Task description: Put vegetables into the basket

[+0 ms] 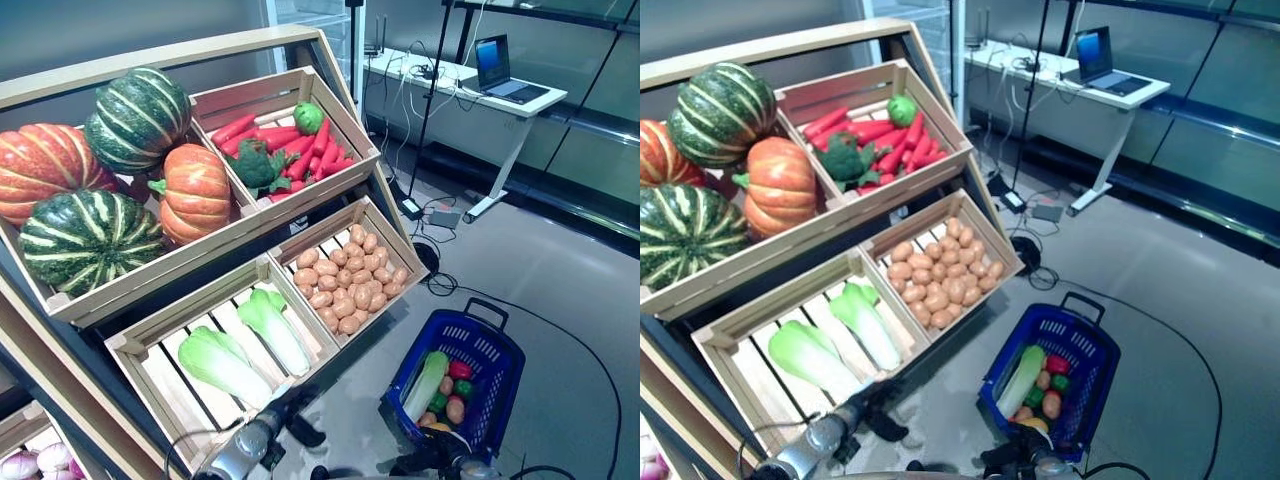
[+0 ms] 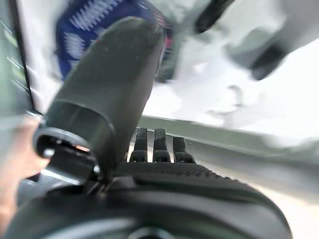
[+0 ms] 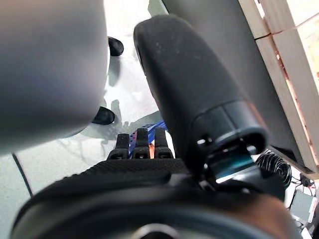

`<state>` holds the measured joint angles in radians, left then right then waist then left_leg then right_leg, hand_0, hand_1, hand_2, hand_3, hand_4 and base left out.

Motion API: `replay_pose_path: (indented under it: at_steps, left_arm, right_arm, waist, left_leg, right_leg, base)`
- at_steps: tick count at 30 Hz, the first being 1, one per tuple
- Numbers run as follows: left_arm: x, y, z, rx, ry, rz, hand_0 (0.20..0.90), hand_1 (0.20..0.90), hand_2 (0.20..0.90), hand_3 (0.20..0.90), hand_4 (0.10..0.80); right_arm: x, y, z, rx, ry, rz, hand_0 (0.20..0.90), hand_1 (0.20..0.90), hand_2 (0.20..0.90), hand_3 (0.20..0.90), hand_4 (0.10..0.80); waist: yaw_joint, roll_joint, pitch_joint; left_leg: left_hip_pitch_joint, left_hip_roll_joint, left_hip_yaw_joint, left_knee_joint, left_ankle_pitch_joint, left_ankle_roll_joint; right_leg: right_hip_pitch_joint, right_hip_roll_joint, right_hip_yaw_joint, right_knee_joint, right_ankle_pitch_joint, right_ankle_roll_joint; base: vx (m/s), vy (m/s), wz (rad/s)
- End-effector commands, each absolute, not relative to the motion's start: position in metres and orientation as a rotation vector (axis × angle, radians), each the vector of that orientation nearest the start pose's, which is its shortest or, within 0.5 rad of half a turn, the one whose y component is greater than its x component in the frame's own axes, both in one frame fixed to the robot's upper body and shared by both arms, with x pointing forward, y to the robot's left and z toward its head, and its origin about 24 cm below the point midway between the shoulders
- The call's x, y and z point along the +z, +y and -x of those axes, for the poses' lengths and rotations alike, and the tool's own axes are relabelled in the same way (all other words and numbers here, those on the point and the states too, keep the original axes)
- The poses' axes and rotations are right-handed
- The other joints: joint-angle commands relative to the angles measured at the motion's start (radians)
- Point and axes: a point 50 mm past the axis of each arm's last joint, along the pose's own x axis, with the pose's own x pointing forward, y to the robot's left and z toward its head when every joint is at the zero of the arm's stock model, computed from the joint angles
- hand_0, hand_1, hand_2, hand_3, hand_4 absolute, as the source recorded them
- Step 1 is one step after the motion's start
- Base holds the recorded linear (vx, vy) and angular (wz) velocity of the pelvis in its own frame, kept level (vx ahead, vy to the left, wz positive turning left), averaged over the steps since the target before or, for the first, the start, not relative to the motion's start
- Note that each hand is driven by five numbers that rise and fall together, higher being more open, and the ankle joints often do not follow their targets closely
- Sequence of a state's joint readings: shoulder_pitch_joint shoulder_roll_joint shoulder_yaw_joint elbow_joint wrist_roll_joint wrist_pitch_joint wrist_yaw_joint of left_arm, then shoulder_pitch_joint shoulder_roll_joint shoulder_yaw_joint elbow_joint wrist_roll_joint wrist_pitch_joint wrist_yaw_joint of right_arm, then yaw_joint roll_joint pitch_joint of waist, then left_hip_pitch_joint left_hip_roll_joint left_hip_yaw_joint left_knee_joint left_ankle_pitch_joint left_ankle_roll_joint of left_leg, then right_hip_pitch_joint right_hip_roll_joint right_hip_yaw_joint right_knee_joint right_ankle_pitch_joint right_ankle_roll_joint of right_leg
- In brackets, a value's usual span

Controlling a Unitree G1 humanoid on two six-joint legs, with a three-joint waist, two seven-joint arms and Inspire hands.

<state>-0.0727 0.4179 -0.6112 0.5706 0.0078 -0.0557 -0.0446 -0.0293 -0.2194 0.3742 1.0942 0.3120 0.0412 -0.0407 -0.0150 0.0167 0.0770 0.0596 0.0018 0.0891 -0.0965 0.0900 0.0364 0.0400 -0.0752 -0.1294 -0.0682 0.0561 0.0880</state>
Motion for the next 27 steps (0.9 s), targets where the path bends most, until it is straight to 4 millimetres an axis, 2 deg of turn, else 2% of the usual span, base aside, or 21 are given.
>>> replay_pose_path:
  at_steps: [1,4,5,8,9,10,14,15,17,18,20,24,27]
  left_arm:
    - [-0.020,0.158,-0.264,-0.462,0.197,-0.662,0.900,0.900,0.900,0.900,0.800]
    - [0.012,0.168,-0.276,-0.440,0.064,-0.812,0.900,0.900,0.900,0.900,0.800]
    - [0.015,0.171,-0.278,-0.435,0.056,-0.829,0.900,0.900,0.900,0.900,0.800]
    - [0.048,0.195,-0.288,-0.325,0.001,-0.943,0.900,0.900,0.900,0.900,0.800]
    - [0.048,0.195,-0.288,-0.324,0.001,-0.943,0.900,0.900,0.900,0.900,0.800]
    - [0.060,0.206,-0.293,-0.273,-0.014,-1.016,0.900,0.900,0.900,0.900,0.800]
    - [0.075,0.222,-0.298,-0.193,-0.039,-1.159,0.900,0.900,0.900,0.900,0.800]
    - [0.083,0.229,-0.301,-0.152,-0.052,-1.246,0.900,0.900,0.900,0.900,0.800]
    - [0.089,0.243,-0.304,-0.105,0.000,-1.258,0.900,0.900,0.900,0.900,0.800]
    - [0.089,0.243,-0.304,-0.104,0.000,-1.258,0.900,0.900,0.900,0.900,0.800]
    - [0.094,0.255,-0.302,-0.066,0.007,-1.384,0.900,0.900,0.900,0.900,0.800]
    - [0.106,0.270,-0.297,-0.004,-0.014,-1.557,0.900,0.900,0.900,0.900,0.800]
    - [0.115,0.276,-0.295,0.058,-0.055,-1.602,0.900,0.900,0.900,0.900,0.800]
  right_arm:
    - [-0.148,-0.203,-0.142,0.102,1.066,0.267,0.900,0.900,0.900,0.900,0.800]
    - [-0.150,-0.209,-0.135,0.078,1.075,0.263,0.900,0.900,0.900,0.900,0.800]
    - [-0.150,-0.210,-0.134,0.074,1.075,0.262,0.900,0.900,0.900,0.900,0.800]
    - [-0.147,-0.221,-0.133,0.039,1.059,0.268,0.900,0.900,0.900,0.900,0.800]
    - [-0.147,-0.220,-0.133,0.039,1.059,0.268,0.900,0.900,0.900,0.900,0.800]
    - [-0.145,-0.226,-0.136,0.015,1.041,0.260,0.900,0.900,0.900,0.900,0.800]
    - [-0.138,-0.237,-0.147,-0.028,1.002,0.243,0.900,0.900,0.900,0.900,0.800]
    - [-0.133,-0.241,-0.156,-0.046,0.969,0.238,0.900,0.900,0.900,0.900,0.800]
    - [-0.126,-0.246,-0.168,-0.073,0.923,0.220,0.900,0.900,0.900,0.900,0.800]
    - [-0.126,-0.246,-0.168,-0.073,0.922,0.220,0.900,0.900,0.900,0.900,0.800]
    - [-0.117,-0.254,-0.180,-0.127,0.870,0.200,0.900,0.900,0.900,0.900,0.800]
    - [-0.105,-0.265,-0.193,-0.169,0.803,0.200,0.900,0.900,0.900,0.900,0.800]
    - [-0.098,-0.268,-0.203,-0.183,0.758,0.196,0.900,0.900,0.900,0.900,0.800]
  waist:
    - [0.002,0.000,0.058]
    - [0.003,0.006,0.058]
    - [0.002,0.007,0.059]
    - [-0.002,0.019,0.079]
    - [-0.002,0.019,0.078]
    - [0.000,0.026,0.097]
    - [0.002,0.041,0.138]
    - [0.004,0.050,0.162]
    - [0.008,0.060,0.193]
    - [0.008,0.060,0.193]
    - [0.013,0.076,0.229]
    - [0.026,0.095,0.270]
    - [0.037,0.099,0.296]
  left_leg:
    - [0.060,0.008,-0.020,0.016,-0.134,-0.058]
    - [0.043,0.010,-0.021,0.010,-0.126,-0.061]
    - [0.040,0.011,-0.021,0.010,-0.125,-0.061]
    - [0.006,0.008,-0.013,0.016,-0.116,-0.060]
    - [0.004,0.008,-0.013,0.016,-0.116,-0.060]
    - [-0.016,0.004,-0.016,0.019,-0.109,-0.059]
    - [-0.048,-0.006,-0.027,0.021,-0.099,-0.059]
    - [-0.070,-0.011,-0.032,0.024,-0.092,-0.058]
    - [-0.095,-0.016,-0.042,0.027,-0.080,-0.059]
    - [-0.095,-0.016,-0.042,0.027,-0.080,-0.059]
    - [-0.124,-0.023,-0.052,0.043,-0.072,-0.062]
    - [-0.164,-0.032,-0.074,0.061,-0.064,-0.068]
    - [-0.192,-0.039,-0.085,0.074,-0.062,-0.070]
  right_leg:
    - [0.058,-0.017,0.003,0.000,-0.032,0.039]
    - [0.048,-0.014,0.001,-0.010,-0.028,0.040]
    - [0.045,-0.014,0.001,-0.010,-0.028,0.040]
    - [0.008,-0.014,0.004,-0.002,-0.026,0.035]
    - [0.006,-0.014,0.004,-0.001,-0.026,0.035]
    - [-0.011,-0.014,0.004,0.004,-0.026,0.030]
    - [-0.044,-0.016,0.001,0.013,-0.026,0.023]
    - [-0.068,-0.017,0.001,0.021,-0.025,0.018]
    - [-0.093,-0.016,-0.002,0.035,-0.026,0.011]
    - [-0.094,-0.016,-0.002,0.036,-0.026,0.011]
    - [-0.118,-0.015,-0.011,0.056,-0.032,0.000]
    - [-0.140,-0.013,-0.020,0.061,-0.036,-0.010]
    - [-0.159,-0.014,-0.024,0.063,-0.033,-0.013]
  base:
    - [0.016,0.004,-0.03]
    - [-0.011,0.001,0.00]
    - [-0.059,0.025,0.00]
    - [-0.096,0.041,0.01]
    - [-0.143,0.033,0.02]
    - [-0.107,0.024,0.01]
    - [-0.161,0.041,0.00]
    - [-0.191,0.035,0.04]
    - [-0.155,0.023,0.12]
    - [-0.074,0.021,0.19]
    - [-0.102,0.049,0.12]
    - [-0.071,0.017,0.03]
    - [-0.077,-0.022,0.13]
